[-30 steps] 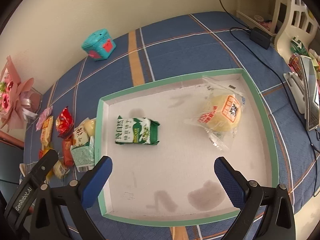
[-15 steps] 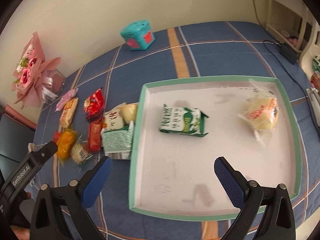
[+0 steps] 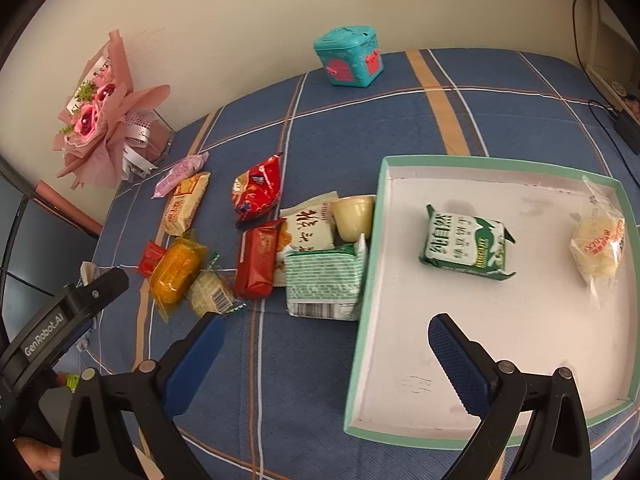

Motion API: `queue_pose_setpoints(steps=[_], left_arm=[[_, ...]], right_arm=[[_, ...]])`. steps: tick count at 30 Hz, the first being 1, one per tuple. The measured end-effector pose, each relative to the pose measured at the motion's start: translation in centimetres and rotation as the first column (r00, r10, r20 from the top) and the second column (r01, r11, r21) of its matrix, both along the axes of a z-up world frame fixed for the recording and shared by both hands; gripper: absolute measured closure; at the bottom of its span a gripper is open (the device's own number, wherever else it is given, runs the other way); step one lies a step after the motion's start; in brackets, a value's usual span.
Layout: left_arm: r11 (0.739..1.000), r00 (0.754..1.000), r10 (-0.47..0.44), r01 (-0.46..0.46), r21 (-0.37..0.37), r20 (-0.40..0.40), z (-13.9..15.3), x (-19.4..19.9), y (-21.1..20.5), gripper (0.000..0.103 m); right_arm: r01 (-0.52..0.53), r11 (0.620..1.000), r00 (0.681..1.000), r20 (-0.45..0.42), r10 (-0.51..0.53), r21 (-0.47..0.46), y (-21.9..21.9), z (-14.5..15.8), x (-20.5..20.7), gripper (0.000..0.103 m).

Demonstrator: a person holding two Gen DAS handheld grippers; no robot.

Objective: Organize snacks
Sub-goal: 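Move both tools back toward the remaining snacks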

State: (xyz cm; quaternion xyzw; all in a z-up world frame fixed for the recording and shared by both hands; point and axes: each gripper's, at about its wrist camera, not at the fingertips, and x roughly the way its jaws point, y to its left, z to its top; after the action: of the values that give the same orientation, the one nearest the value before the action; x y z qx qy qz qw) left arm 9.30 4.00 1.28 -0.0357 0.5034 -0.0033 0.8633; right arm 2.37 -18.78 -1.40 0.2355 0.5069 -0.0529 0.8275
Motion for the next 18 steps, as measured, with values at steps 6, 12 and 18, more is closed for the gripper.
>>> queue_pose_setpoints(steps=[6,12,18], left_arm=[[1.000,1.000,0.003,-0.004,-0.028,-0.023,-0.5,0.7,0.5,0.001],[0.997,0.997,-0.001,-0.005,-0.080,-0.076,-2.2,1.5,0.2,0.001],[0.992,0.992,-0.026,0.010,-0.122,-0.123,-4.0,2.2,-0.8,0.003]], right_arm=[[-0.031,0.999,0.999,0.018,0.031,-0.010,1.1,-0.1,1.2,0.000],[-0.044,0.998,0.999,0.006,0.045,-0.032,1.1,-0.7,2.1,0.006],[-0.041,0.998,0.999,-0.017,0.040,-0.045,0.8,-1.8,3.1,0.023]])
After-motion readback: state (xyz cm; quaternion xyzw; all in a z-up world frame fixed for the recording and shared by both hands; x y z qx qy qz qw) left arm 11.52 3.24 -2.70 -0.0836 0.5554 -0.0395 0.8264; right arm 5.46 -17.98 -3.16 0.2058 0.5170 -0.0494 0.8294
